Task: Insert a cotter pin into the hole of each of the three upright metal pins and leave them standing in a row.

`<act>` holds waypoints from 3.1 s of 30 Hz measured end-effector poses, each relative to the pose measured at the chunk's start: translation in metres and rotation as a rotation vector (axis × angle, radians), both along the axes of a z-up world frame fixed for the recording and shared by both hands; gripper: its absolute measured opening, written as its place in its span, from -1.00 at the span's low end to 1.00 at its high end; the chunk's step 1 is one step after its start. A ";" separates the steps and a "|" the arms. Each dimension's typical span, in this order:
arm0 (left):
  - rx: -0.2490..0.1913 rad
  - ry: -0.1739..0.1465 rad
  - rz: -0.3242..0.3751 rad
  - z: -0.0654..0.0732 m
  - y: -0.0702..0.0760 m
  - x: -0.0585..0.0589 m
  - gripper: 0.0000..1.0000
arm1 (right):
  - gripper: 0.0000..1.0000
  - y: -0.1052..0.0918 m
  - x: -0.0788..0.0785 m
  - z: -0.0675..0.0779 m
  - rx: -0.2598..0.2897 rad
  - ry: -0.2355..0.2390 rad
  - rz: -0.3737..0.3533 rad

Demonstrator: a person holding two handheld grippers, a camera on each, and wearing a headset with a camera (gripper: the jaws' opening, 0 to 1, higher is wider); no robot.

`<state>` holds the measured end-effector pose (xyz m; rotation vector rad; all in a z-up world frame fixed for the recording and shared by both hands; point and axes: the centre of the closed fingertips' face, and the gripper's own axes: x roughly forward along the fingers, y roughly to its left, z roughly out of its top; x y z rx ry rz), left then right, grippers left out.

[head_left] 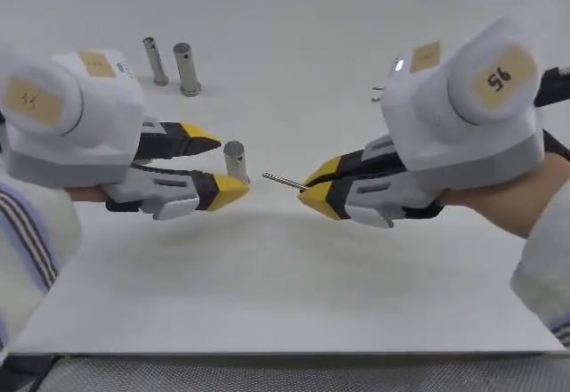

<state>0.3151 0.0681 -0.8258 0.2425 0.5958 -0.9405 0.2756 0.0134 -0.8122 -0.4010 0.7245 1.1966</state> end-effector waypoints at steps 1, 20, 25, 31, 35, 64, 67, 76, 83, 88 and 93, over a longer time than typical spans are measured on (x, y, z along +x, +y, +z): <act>0.012 0.005 -0.005 -0.003 0.000 0.000 -0.36 | -0.94 0.001 0.001 -0.001 -0.001 -0.002 -0.004; 0.030 0.002 0.021 -0.023 0.000 0.007 -0.71 | -0.94 0.004 0.006 -0.009 -0.015 0.013 -0.049; 0.033 -0.006 0.019 -0.023 -0.003 0.005 -0.77 | -0.95 0.008 0.007 -0.009 -0.010 0.015 -0.060; 0.048 -0.016 0.015 -0.024 -0.003 0.005 -0.77 | -0.95 0.014 0.009 -0.010 -0.009 0.013 -0.069; 0.053 -0.020 0.015 -0.024 -0.004 0.006 -0.77 | -0.95 0.017 0.013 -0.009 0.003 0.013 -0.083; 0.069 -0.004 0.028 -0.021 0.004 -0.001 -0.80 | -0.95 0.025 0.027 -0.011 -0.021 -0.064 -0.044; 0.073 -0.008 0.020 -0.020 0.004 -0.001 -0.80 | -0.95 0.027 0.028 -0.010 -0.030 -0.074 -0.019; 0.074 -0.005 0.019 -0.021 0.003 -0.001 -0.81 | -0.95 0.034 0.028 -0.010 -0.051 -0.081 0.024; 0.068 0.001 0.020 -0.021 0.001 -0.002 -0.81 | -0.94 0.042 0.030 -0.010 -0.040 -0.082 0.034; 0.066 0.000 0.023 -0.021 -0.001 -0.003 -0.81 | -0.94 0.044 0.032 -0.010 -0.038 -0.087 0.038; 0.067 -0.001 0.019 -0.021 -0.003 -0.003 -0.81 | -0.94 0.045 0.034 -0.011 -0.032 -0.078 0.033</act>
